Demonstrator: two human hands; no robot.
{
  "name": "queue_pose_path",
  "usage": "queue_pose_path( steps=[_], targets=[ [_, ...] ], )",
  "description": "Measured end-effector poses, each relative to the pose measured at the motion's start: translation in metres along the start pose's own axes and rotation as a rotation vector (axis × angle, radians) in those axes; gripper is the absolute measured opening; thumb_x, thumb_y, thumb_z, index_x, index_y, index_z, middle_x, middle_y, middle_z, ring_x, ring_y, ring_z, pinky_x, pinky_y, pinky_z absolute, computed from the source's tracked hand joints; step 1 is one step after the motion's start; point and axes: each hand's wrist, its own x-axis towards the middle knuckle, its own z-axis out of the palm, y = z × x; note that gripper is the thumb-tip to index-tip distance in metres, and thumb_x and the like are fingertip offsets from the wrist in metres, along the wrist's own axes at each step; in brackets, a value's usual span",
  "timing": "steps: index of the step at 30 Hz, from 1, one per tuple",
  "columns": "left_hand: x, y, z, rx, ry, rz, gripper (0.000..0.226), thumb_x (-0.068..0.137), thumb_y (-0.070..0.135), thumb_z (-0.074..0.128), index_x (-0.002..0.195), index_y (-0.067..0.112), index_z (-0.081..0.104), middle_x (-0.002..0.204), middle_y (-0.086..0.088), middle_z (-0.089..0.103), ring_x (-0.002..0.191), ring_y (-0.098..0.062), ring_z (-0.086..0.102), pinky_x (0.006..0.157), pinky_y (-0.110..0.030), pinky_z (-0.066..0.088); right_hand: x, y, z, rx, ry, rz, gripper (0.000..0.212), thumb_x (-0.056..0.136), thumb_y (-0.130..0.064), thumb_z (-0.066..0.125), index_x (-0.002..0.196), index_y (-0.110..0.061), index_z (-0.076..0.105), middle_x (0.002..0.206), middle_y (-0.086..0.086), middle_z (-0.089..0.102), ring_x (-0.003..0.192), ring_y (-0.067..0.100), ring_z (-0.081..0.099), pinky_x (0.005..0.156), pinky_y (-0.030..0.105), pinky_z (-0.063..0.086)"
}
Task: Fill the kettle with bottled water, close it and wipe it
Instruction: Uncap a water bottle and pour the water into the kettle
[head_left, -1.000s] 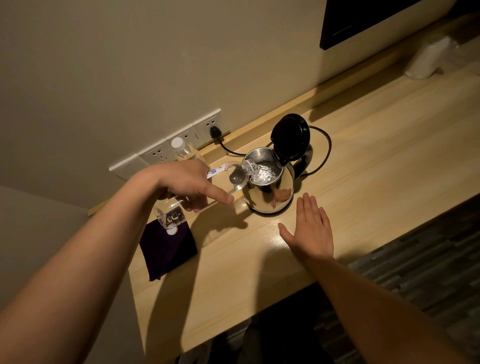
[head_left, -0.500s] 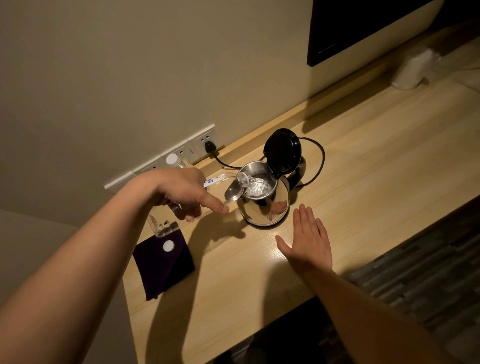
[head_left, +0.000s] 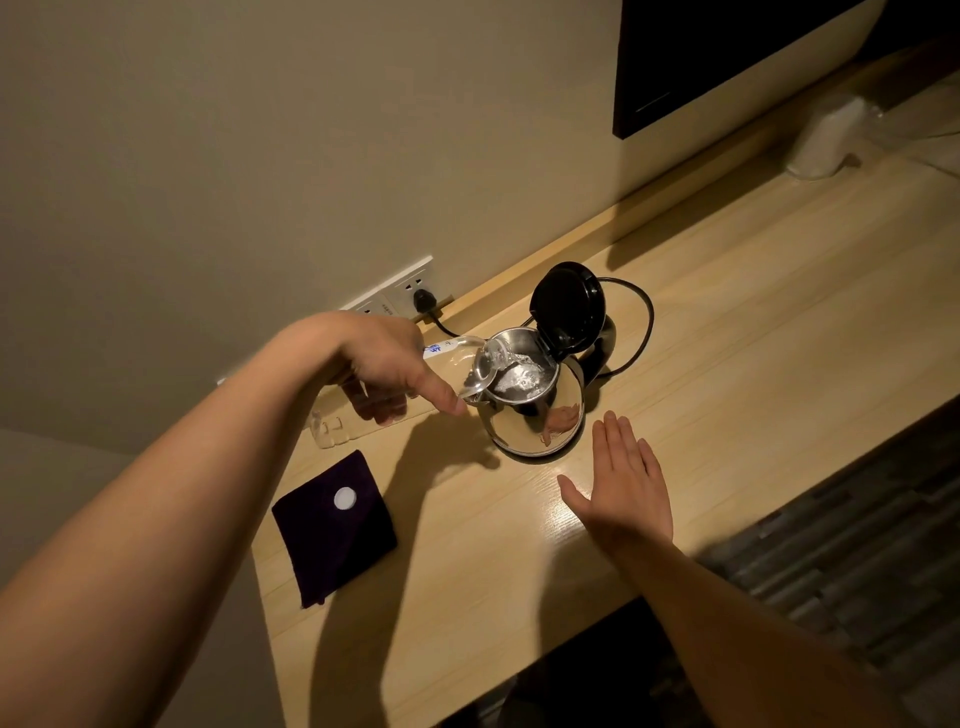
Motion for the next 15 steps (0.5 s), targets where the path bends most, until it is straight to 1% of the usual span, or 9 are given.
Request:
queue_pose_path(
  steps=[3, 5, 8, 10, 12, 15],
  targets=[
    [-0.002, 0.005, -0.002, 0.057, 0.022, -0.029, 0.068, 0.057, 0.056, 0.091, 0.084, -0.003, 0.069, 0.066, -0.015, 0.074, 0.052, -0.024, 0.068, 0.053, -0.031, 0.055, -0.001, -0.001, -0.001, -0.005, 0.0, 0.001, 0.095, 0.095, -0.074, 0.027, 0.166, -0.013, 0.011, 0.175, 0.005, 0.003, 0.162, 0.018, -0.002, 0.13, 0.039, 0.004],
    [-0.004, 0.01, -0.003, 0.091, 0.027, -0.045, 0.069, 0.057, 0.056, 0.091, 0.084, -0.004, 0.068, 0.065, -0.016, 0.074, 0.053, -0.026, 0.068, 0.053, -0.032, 0.056, -0.001, -0.001, -0.002, -0.003, 0.001, 0.0, 0.095, 0.095, -0.073, 0.028, 0.166, -0.012, 0.012, 0.175, 0.005, 0.003, 0.162, 0.018, -0.002, 0.13, 0.039, 0.005],
    [-0.006, 0.017, -0.004, 0.125, 0.038, -0.061, 0.077, 0.049, 0.058, 0.091, 0.087, -0.004, 0.067, 0.068, -0.018, 0.074, 0.056, -0.029, 0.069, 0.057, -0.035, 0.058, -0.002, -0.001, -0.003, 0.004, 0.01, -0.001, 0.095, 0.095, -0.073, 0.03, 0.166, -0.012, 0.014, 0.175, 0.006, 0.004, 0.162, 0.019, 0.0, 0.13, 0.04, 0.006],
    [-0.007, 0.021, -0.005, 0.143, 0.027, -0.067, 0.08, 0.045, 0.058, 0.09, 0.089, -0.004, 0.067, 0.074, -0.02, 0.075, 0.062, -0.031, 0.07, 0.064, -0.039, 0.062, -0.002, -0.001, -0.004, 0.006, 0.011, -0.003, 0.095, 0.095, -0.073, 0.029, 0.166, -0.012, 0.014, 0.175, 0.006, 0.005, 0.162, 0.019, 0.0, 0.13, 0.04, 0.007],
    [-0.008, 0.024, -0.006, 0.157, 0.019, -0.076, 0.084, 0.044, 0.058, 0.09, 0.094, -0.006, 0.068, 0.084, -0.024, 0.078, 0.067, -0.034, 0.072, 0.074, -0.045, 0.063, -0.002, -0.001, -0.004, 0.003, 0.008, -0.005, 0.095, 0.095, -0.073, 0.027, 0.166, -0.012, 0.013, 0.175, 0.006, 0.004, 0.162, 0.019, 0.0, 0.13, 0.041, 0.008],
    [-0.009, 0.026, -0.007, 0.184, 0.012, -0.1, 0.086, 0.05, 0.057, 0.09, 0.102, -0.008, 0.068, 0.096, -0.03, 0.078, 0.073, -0.037, 0.072, 0.084, -0.05, 0.062, -0.003, -0.002, -0.005, 0.001, 0.007, -0.007, 0.095, 0.096, -0.073, 0.028, 0.166, -0.011, 0.013, 0.175, 0.007, 0.004, 0.162, 0.019, 0.0, 0.13, 0.041, 0.009]
  ],
)
